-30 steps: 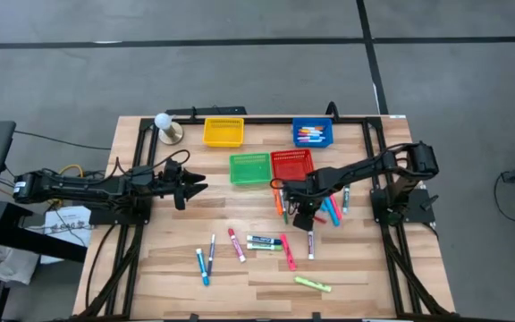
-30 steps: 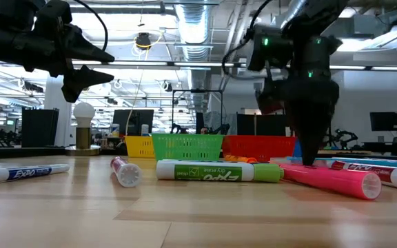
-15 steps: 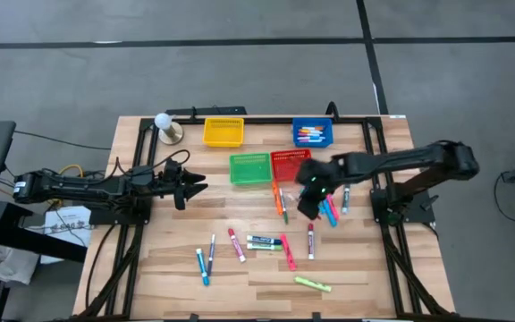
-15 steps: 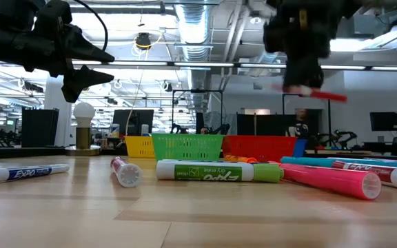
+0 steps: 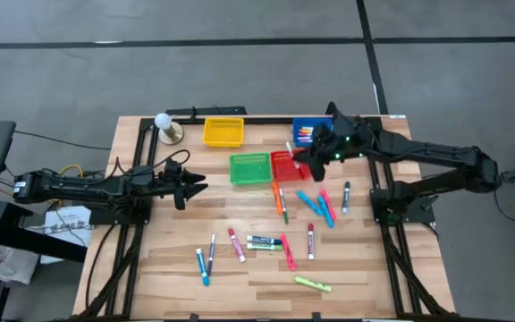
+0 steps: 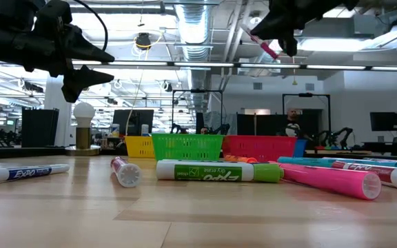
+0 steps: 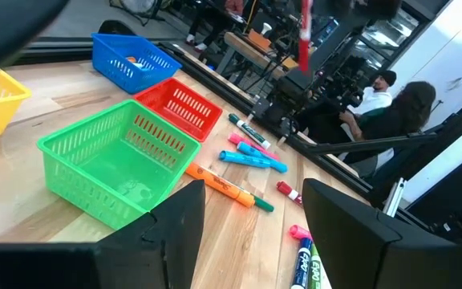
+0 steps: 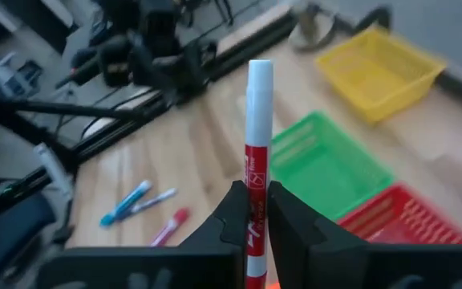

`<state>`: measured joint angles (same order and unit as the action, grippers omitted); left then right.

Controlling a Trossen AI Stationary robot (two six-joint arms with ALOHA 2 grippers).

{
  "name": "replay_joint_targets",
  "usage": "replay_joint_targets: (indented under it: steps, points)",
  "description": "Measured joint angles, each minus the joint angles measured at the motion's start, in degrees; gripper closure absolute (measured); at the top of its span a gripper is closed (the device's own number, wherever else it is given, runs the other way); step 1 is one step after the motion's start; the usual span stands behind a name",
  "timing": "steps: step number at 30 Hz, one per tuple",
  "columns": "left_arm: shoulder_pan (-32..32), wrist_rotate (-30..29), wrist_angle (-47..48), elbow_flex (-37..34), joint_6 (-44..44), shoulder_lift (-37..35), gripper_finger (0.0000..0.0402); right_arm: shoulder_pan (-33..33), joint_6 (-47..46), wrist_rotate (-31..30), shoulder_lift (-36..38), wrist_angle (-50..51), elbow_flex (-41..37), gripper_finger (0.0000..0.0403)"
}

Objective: Pick & Place Markers
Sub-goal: Put the small red marker pen into the red bin

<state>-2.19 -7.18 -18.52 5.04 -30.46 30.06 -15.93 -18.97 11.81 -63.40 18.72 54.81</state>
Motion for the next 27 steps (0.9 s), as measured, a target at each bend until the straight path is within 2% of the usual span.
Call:
replay_joint_targets:
  steps: [8,13,21,27]
  points:
    - [0.0,0.0,0.0,0.0,0.0,0.0,0.0192,-6.8,8.0,-0.2,-4.5,-3.7,0.0,0.0374]
    - [0.0,0.0,0.0,0.0,0.0,0.0,0.0192,-9.3,12.6,0.0,-9.3,-4.0,0.0,0.0382]
    - [0.0,0.0,0.0,0.0,0.0,0.0,0.0192,-10.9,17.5,0.1,-16.5,-4.2,0.0,0.0371]
    - [0.0,0.0,0.0,0.0,0.0,0.0,0.0192,-10.9,21.1,0.2,-21.6,-3.8,0.0,0.0380]
